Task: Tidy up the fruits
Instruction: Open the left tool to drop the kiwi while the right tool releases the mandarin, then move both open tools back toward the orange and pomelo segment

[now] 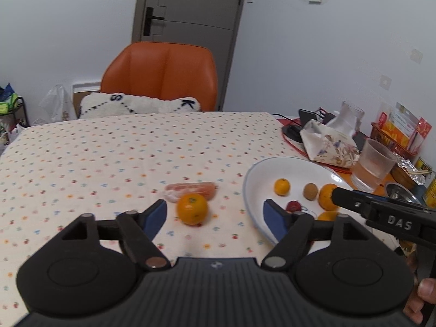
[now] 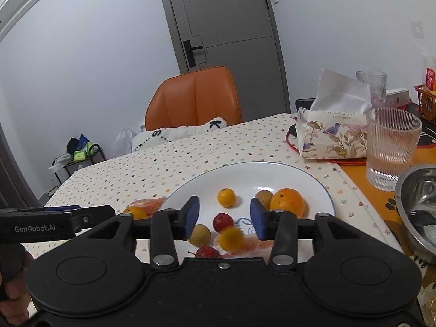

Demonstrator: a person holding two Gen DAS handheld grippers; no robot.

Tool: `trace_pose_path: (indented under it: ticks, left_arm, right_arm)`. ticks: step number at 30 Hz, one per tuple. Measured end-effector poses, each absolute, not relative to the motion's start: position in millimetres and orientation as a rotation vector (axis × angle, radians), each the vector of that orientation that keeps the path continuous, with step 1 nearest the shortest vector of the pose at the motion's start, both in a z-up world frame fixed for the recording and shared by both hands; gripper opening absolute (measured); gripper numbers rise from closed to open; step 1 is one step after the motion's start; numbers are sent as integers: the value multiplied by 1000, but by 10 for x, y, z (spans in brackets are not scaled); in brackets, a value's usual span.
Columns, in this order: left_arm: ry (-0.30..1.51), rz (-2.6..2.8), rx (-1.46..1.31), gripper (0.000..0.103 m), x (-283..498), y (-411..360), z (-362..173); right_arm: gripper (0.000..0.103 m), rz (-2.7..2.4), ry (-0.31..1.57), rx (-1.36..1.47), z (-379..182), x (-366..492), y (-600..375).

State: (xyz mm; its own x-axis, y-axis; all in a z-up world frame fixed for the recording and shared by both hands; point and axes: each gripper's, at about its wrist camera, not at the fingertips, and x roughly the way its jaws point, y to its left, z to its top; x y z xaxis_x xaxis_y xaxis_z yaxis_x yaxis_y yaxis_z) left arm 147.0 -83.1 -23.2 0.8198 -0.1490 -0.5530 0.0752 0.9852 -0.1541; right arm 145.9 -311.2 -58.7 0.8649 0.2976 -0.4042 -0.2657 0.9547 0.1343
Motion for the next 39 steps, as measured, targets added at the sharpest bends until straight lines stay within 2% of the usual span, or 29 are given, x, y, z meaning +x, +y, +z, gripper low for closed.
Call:
trace_pose_path:
  ticks: [7,29,36,39]
  left_arm:
    - [601,-86,-137,83,1366,-647,-241]
    - [606,-11,-180,84,1094,-114,-298]
    - [615,2,-193,84,1070,3,-324]
    - [628,2,-197,84,1088,31,-344]
  right_arm:
    - [50,315,447,63,-586,1369,-2997]
    - [54,431,480,40,-617,1209,-2479]
    - [58,452,487,28,-635,1202,-2339]
    - [65,460,490,20,-642,1207,-2284]
